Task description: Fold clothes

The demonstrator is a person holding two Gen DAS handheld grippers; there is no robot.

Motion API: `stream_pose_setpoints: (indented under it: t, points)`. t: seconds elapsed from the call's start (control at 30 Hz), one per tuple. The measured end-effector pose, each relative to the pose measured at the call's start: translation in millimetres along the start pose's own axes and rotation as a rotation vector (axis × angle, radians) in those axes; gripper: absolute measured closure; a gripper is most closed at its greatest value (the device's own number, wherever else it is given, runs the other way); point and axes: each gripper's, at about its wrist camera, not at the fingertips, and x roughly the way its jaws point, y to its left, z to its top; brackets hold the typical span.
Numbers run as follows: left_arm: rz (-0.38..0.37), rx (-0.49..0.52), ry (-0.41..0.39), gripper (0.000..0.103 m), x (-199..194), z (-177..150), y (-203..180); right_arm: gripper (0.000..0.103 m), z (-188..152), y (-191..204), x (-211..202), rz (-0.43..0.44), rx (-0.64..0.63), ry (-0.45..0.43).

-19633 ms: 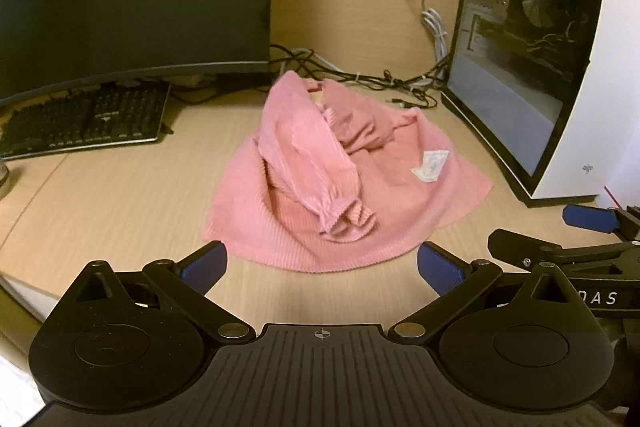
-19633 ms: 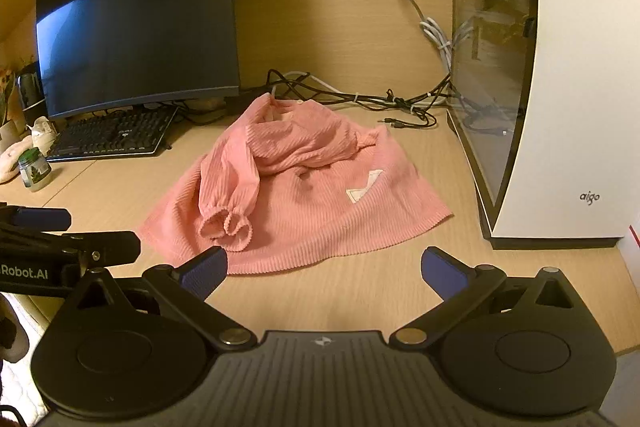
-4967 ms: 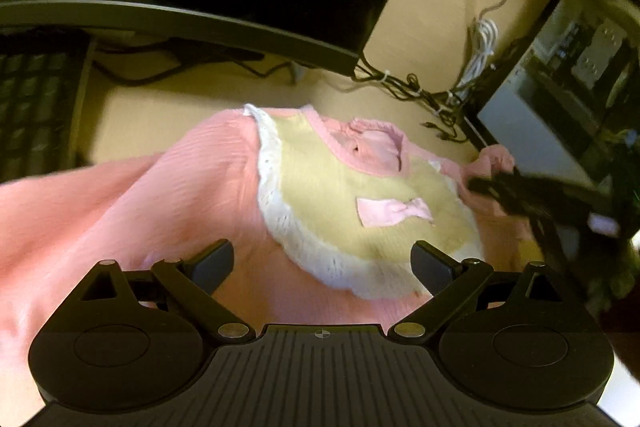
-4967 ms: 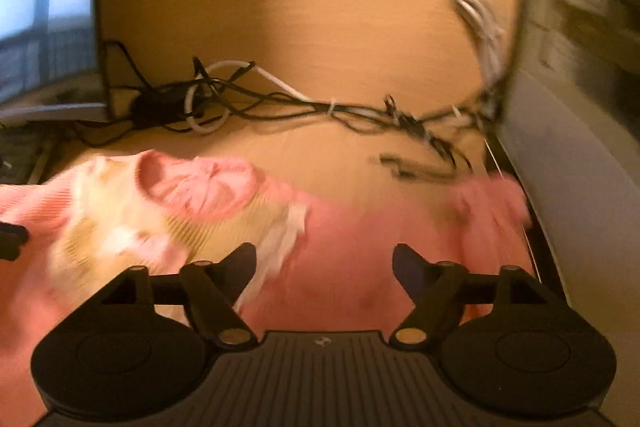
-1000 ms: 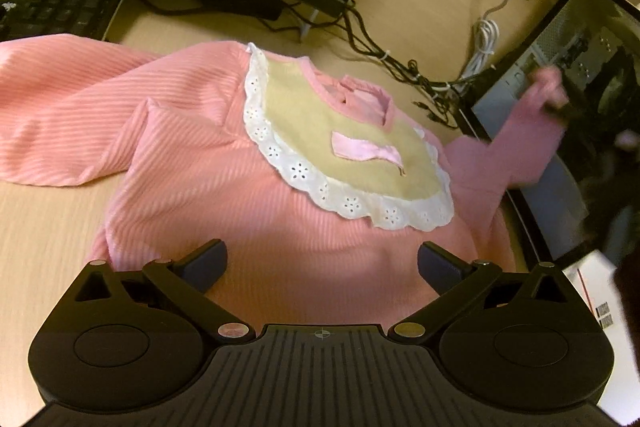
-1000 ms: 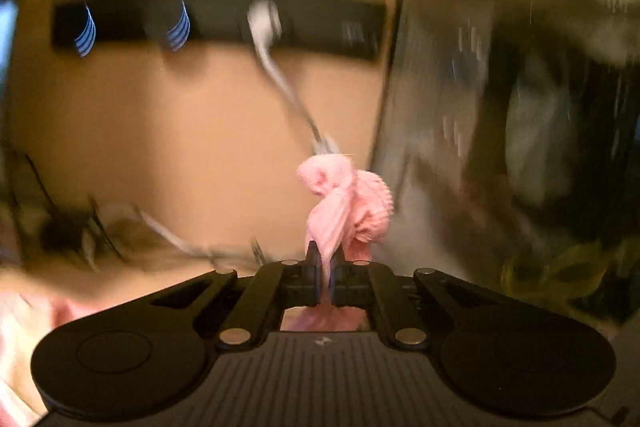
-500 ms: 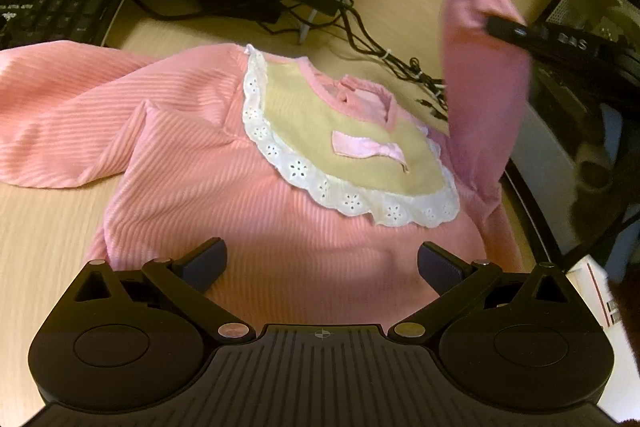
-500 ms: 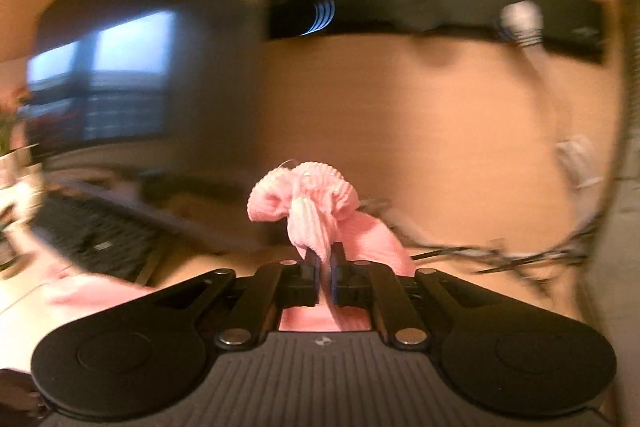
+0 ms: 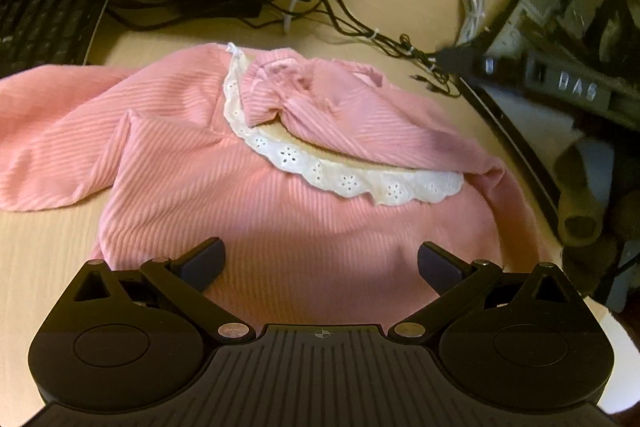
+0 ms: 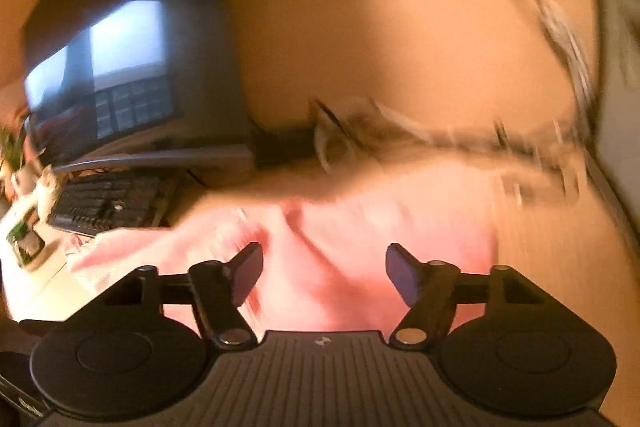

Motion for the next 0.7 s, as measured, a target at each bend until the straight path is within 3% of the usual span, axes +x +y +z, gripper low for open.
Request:
stream_pose_setpoints:
  t: [0.1, 0.17, 0.23, 0.33, 0.37, 0.43, 0.53, 0.63, 0.7]
  points:
    - [-0.001, 0.033, 0.012, 0.000, -0.2, -0.2, -2.2, 0.034, -28.4, -22.1, 10.6, -0.046, 0.051, 0.063]
    - [-0.024, -0.012, 0.019, 0.000, -2.6, 5.5, 2.2, 0.033, -37.9, -23.0, 6.6, -0.036, 0.033, 0.026]
    - [-0.055, -0.065, -0.030, 0.000, -9.2, 17.1, 6.7, 0.033, -43.0, -20.5, 5.8, -0.043, 0.012, 0.006]
    - [0.009, -0.034, -0.128, 0.009, -11.8, 44.2, 1.3, 0.033, -47.2, -15.7, 6.9, -0.067, -0.017, -0.009]
    - [0.041, -0.017, -0.142, 0.018, -7.9, 54.1, -1.5, 0.033, -48.3, -14.9, 6.0, -0.070, -0.022, -0.014]
    - [0.099, 0.006, -0.138, 0.022, 7.6, 73.6, -5.9, 0.032, -50.1, -14.7, 2.9, -0.074, -0.020, -0.033]
    - [0.119, -0.015, -0.090, 0.026, 40.1, 93.2, -4.8, 0.032, -50.8, -15.8, -2.2, -0.093, -0.006, -0.062]
    - [0.119, -0.033, -0.023, 0.052, 69.1, 103.1, -4.8, 0.032, -51.5, -14.8, -5.2, -0.118, -0.009, -0.084]
    - [0.095, 0.026, -0.054, 0.088, 66.1, 108.1, -16.3, 0.032, -52.0, -13.6, -5.0, -0.131, -0.015, -0.092]
